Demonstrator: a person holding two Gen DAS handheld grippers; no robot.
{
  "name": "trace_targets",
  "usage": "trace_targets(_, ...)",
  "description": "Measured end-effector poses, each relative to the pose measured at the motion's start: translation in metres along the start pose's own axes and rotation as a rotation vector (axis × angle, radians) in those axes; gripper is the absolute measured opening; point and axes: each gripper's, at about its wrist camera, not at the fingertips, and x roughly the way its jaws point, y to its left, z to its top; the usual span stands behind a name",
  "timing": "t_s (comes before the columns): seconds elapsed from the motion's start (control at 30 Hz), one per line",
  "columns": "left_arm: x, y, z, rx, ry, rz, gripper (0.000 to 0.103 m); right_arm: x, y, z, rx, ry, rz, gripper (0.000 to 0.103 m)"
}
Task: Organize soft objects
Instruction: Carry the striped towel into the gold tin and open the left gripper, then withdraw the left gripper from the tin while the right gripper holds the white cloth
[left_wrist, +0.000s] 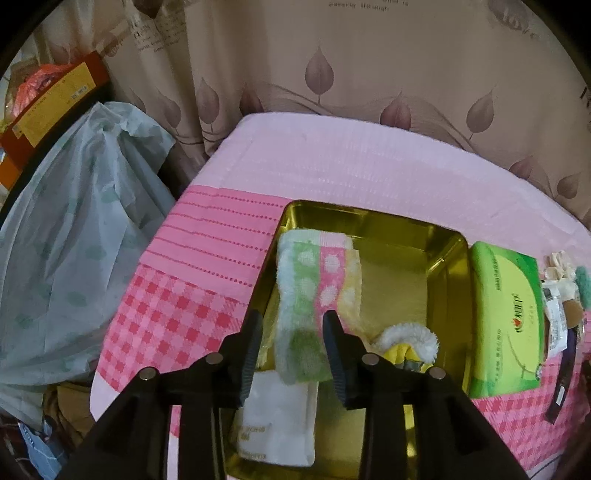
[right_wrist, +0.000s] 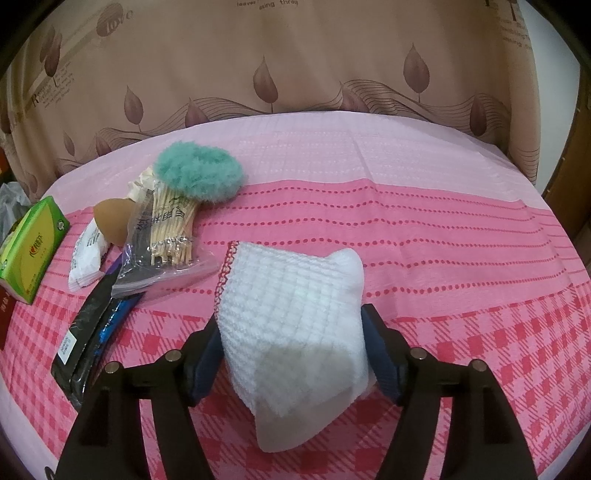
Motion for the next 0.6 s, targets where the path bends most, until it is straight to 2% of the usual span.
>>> trace_targets(0.17,-0.03,0.001,-0.02,0.001,-0.06,0.032,0.035,-0.001,-0.003,-0.001,-0.001,0.0,-0.001,0.068)
trace_targets(0.33,-0.051,0.008,-0.052,-0.012,-0.113,0.041,0.043,0.0,-0.003,0.0,0.002,-0.004,0.002,0.067)
trace_targets(0.6,-0.051,0.032,-0.097,-0.088,-0.126,0.104,0.044,-0.003,-0.006,-0.001,0.01,-0.014,-0.011,0.056)
